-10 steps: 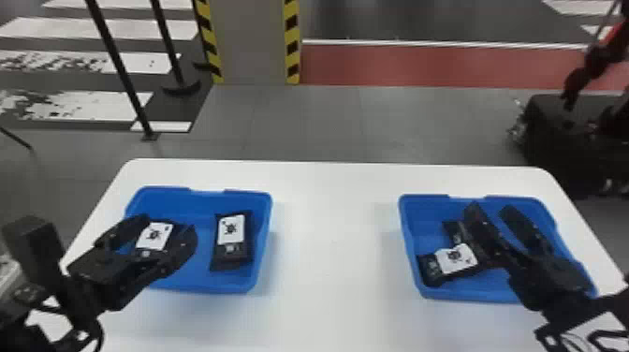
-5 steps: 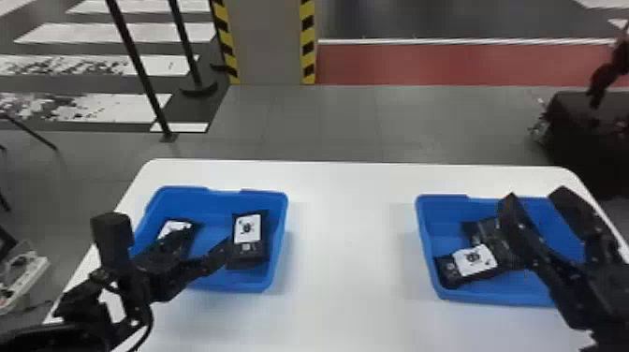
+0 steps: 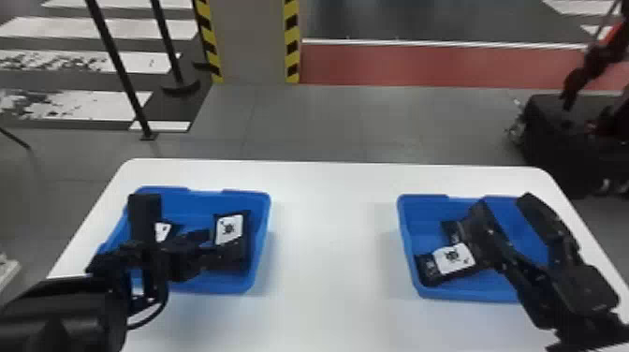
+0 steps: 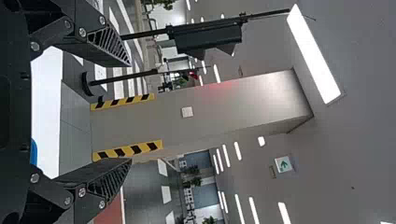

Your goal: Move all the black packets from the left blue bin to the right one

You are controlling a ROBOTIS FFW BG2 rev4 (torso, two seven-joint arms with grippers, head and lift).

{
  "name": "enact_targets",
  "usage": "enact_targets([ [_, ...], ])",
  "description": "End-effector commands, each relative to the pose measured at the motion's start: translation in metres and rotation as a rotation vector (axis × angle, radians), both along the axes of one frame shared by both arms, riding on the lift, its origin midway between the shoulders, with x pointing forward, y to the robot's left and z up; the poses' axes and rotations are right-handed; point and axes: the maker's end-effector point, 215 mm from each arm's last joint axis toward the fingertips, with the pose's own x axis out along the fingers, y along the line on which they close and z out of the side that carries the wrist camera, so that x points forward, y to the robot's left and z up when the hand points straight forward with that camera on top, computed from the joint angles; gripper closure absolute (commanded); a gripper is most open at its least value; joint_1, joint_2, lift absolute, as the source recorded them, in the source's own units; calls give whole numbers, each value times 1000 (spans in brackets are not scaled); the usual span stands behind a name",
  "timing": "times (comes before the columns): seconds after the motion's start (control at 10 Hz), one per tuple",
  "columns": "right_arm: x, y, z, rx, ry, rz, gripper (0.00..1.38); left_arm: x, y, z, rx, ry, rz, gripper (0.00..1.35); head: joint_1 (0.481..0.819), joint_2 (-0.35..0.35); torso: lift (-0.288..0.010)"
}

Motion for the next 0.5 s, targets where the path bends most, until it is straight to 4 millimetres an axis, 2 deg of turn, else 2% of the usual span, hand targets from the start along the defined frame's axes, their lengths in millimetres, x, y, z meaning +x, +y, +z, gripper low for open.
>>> enact_targets([
  [0.0,0,0,1,7,-1,-1,329,1,0,-2,22,16,-5,190,695,11,-110],
  [0.1,-1,0,-1,12,3,0,329,2,0,-2,26,15,-6,199,695,11,-110],
  [0.4,1,1,-6,20,18,7,331,-5,12,-18,45,89,30,203,695,14,-110],
])
